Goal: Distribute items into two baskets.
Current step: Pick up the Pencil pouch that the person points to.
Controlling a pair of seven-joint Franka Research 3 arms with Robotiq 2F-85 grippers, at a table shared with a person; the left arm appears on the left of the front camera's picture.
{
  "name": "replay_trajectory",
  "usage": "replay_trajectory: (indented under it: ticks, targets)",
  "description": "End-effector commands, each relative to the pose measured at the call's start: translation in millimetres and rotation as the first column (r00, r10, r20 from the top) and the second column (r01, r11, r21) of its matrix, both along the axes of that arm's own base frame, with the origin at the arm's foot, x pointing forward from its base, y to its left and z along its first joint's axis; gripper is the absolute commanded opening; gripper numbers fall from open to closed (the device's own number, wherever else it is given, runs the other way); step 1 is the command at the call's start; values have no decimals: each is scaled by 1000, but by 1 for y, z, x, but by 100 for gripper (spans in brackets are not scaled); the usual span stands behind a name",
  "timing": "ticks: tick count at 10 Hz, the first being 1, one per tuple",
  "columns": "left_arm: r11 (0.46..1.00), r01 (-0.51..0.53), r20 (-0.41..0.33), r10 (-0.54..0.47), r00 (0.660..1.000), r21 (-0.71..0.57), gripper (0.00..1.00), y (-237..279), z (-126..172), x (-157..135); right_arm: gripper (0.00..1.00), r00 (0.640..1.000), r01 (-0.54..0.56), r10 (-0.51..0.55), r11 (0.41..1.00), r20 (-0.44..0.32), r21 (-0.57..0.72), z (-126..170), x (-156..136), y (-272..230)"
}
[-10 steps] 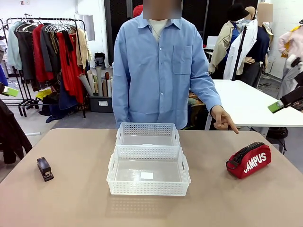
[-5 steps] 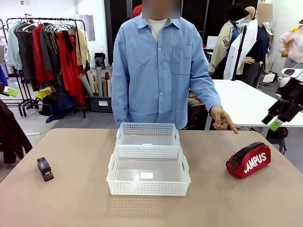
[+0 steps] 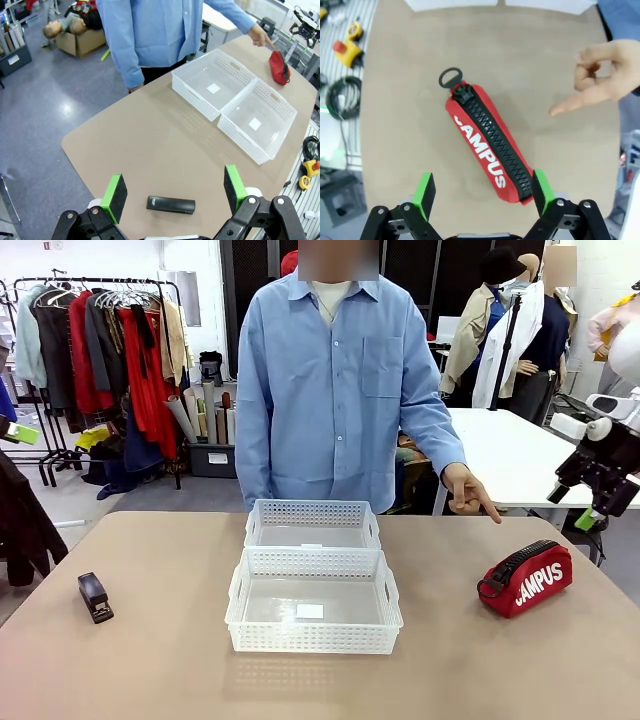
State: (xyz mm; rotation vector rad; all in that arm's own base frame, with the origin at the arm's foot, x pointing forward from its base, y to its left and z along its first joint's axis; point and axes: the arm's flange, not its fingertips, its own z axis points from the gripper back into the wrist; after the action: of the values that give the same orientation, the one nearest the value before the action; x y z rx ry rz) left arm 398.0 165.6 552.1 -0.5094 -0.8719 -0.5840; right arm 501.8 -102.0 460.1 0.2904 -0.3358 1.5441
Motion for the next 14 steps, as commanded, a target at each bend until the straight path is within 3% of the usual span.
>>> replay_trajectory:
  ticks: [1,5,11,14]
  targets:
    - [1000,8,14,-8,1000,-16,100,1,0,-1,100,996,-73,75,996,45,-54,-14,1,-1]
    - [1000,8,14,-8,1000,-16,100,1,0,-1,100,981,-172,180,979,67,-105,-35,12,10]
    - [1000,8,14,-8,1000,-16,100,1,0,-1,100,971,-230,236,962,26,-147,-60,34,19]
    - [1000,8,14,-8,1000,-16,100,1,0,-1,100,965,-263,260,953,-38,-150,-80,39,23]
